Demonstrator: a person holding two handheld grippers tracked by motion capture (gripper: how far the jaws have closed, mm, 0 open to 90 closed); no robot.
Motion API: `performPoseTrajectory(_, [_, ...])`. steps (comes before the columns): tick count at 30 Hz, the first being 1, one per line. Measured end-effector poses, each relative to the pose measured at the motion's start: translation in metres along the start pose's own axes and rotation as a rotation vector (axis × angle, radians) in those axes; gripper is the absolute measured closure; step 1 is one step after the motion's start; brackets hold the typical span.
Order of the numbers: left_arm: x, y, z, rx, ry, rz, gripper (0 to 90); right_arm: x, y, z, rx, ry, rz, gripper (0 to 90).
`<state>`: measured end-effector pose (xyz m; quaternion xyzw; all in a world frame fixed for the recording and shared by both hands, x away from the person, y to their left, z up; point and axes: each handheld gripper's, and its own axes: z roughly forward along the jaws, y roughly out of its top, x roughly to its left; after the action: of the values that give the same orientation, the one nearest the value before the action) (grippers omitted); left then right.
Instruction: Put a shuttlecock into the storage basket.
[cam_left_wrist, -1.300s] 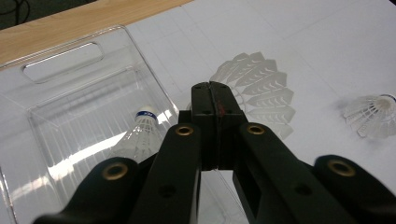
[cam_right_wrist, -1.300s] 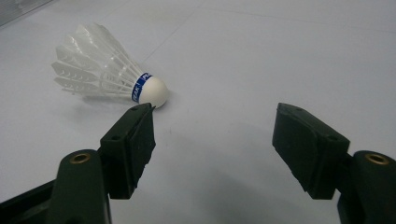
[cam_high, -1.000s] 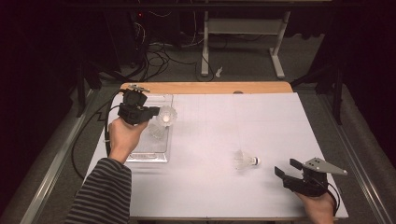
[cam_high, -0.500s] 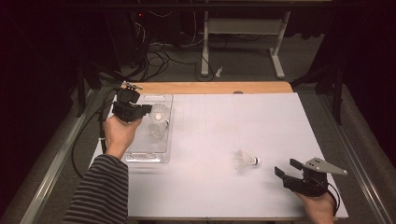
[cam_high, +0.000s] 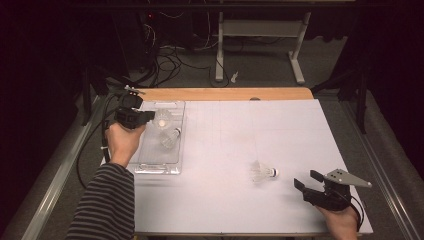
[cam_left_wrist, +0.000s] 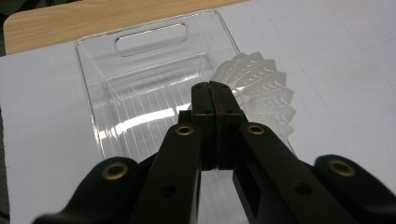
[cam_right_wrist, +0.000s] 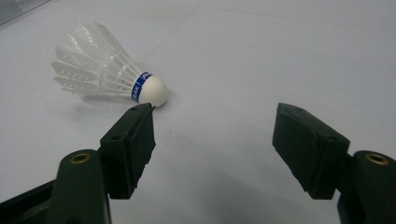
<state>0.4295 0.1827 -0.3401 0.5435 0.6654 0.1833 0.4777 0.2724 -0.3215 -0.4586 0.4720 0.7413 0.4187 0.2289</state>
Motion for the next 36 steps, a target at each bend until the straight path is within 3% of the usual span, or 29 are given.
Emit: performPoseTrajectory(36, [0.027, 0.008, 0.016, -0.008, 0.092, -0.054, 89.6, 0.0, 0.0, 0.0, 0.001, 0.002, 0.0, 30.5])
